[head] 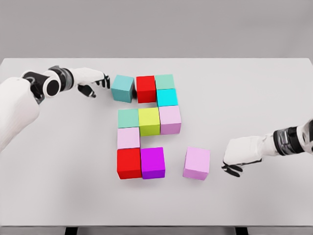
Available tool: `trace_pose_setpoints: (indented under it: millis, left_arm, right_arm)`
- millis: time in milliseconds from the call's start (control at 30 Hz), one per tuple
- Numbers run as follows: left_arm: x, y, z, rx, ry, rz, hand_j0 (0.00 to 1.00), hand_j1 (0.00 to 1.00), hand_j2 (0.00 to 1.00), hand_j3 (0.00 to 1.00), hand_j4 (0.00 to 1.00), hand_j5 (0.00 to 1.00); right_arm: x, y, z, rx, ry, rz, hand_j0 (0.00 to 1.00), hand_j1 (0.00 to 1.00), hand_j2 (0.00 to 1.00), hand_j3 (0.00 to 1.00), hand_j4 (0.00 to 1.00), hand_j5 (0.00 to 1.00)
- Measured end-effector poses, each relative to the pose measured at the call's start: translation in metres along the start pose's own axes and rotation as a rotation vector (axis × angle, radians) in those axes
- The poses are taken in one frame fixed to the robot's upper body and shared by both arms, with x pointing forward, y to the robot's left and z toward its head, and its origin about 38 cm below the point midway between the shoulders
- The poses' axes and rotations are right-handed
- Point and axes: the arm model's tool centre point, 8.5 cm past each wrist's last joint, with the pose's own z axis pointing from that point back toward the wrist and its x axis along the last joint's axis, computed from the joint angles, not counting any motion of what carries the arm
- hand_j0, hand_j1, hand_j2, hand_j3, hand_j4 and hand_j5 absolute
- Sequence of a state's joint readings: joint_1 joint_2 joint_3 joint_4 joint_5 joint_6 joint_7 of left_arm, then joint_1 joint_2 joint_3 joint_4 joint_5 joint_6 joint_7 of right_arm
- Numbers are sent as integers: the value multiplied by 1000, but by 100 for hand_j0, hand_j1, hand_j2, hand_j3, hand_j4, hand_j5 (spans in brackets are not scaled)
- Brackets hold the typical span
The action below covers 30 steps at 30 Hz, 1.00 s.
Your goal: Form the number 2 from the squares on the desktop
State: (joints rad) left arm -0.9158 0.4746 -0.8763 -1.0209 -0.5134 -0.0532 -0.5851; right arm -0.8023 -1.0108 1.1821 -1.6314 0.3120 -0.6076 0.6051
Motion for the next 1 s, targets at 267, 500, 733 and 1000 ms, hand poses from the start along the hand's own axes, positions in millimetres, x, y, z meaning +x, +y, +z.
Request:
trace_pose_setpoints:
  millis: [267, 500, 733, 1000]
  left_arm:
    - [4, 4, 4, -2, -36, 9, 62, 62, 62, 62, 62, 62]
    - [5, 4, 5, -3, -60, 16, 62, 62, 62, 62, 62, 62]
    - [8, 5, 5, -2, -82, 18, 62, 62, 62, 62, 62, 62]
    - [15, 5, 6, 2, -122, 20, 62, 62, 62, 62, 62, 62]
  right_arm:
    - [9, -10, -3, -16, -37, 20, 14, 14, 14, 14, 14, 14]
    - [12, -18, -8, -33, -58, 26, 15, 15, 15, 15, 15, 15]
    - [4, -20, -3, -43, -34, 15, 16, 16, 16, 16, 16, 16]
    - [-32, -51, 102, -24, 192, 52, 15, 15, 15, 15, 15, 15]
